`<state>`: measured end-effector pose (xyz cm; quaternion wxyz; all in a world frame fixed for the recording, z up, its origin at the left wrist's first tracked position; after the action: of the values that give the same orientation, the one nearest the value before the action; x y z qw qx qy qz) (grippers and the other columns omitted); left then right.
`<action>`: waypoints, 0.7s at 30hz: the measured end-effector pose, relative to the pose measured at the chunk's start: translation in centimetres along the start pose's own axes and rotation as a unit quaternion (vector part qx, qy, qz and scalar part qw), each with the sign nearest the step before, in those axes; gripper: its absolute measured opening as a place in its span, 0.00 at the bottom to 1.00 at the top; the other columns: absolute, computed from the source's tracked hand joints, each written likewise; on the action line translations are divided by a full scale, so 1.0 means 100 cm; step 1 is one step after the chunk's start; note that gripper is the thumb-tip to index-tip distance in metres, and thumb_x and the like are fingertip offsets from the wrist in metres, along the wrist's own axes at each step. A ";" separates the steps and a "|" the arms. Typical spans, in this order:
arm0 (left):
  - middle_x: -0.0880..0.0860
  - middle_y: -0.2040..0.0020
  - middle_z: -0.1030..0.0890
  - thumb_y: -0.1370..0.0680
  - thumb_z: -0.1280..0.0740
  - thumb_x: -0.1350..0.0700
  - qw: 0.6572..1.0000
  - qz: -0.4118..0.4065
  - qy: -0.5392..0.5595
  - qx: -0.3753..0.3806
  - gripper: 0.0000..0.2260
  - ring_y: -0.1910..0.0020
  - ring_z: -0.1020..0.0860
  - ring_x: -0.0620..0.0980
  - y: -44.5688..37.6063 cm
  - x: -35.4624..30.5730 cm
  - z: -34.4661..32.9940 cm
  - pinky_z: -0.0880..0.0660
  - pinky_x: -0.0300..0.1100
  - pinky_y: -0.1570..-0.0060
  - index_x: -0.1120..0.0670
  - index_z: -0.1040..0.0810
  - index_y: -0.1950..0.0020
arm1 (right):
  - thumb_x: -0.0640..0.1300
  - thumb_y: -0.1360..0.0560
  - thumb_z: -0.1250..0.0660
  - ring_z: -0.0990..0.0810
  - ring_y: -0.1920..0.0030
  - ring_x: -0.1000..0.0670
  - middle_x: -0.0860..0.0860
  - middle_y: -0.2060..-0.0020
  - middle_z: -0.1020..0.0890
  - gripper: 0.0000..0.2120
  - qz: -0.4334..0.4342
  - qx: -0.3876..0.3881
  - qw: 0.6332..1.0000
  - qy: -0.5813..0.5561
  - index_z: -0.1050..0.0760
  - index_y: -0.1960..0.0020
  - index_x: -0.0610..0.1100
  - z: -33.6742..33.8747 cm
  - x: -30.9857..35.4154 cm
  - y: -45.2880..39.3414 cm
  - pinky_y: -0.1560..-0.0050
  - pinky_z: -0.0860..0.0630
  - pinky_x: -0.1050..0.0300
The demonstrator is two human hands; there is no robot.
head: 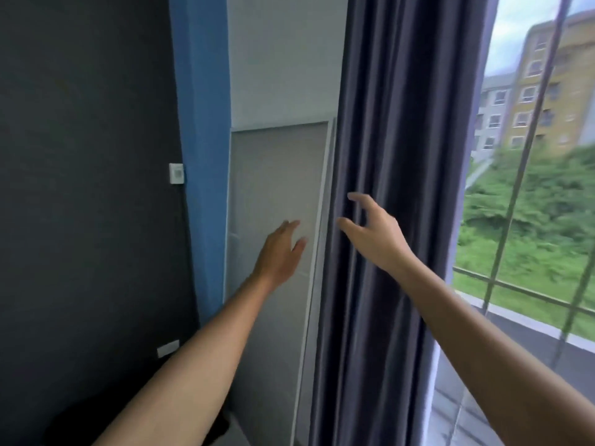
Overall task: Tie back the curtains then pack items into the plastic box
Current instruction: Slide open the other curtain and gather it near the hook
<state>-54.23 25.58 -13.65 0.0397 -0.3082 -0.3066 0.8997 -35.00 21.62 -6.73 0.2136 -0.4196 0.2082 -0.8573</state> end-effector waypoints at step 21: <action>0.48 0.35 0.32 0.28 0.27 0.44 0.940 -0.082 0.332 0.002 0.33 0.46 0.25 0.42 -0.132 0.039 -0.154 0.23 0.36 0.52 0.50 0.39 0.30 | 0.44 0.23 0.34 0.29 0.32 0.50 0.47 0.28 0.33 0.41 -0.181 -0.271 0.942 0.073 0.59 0.23 0.58 -0.107 -0.120 -0.089 0.34 0.28 0.51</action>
<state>-49.99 45.40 -17.71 0.2133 -0.5635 -0.2980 0.7404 -38.65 37.36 -15.50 -0.0832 -0.4286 0.3685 -0.8207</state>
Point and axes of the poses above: each hand's wrist, its own y-axis away from the middle knuckle, its own z-axis out of the back of the hand, x = y × z, the point moved 7 cm from there along -y, towards the middle knuckle
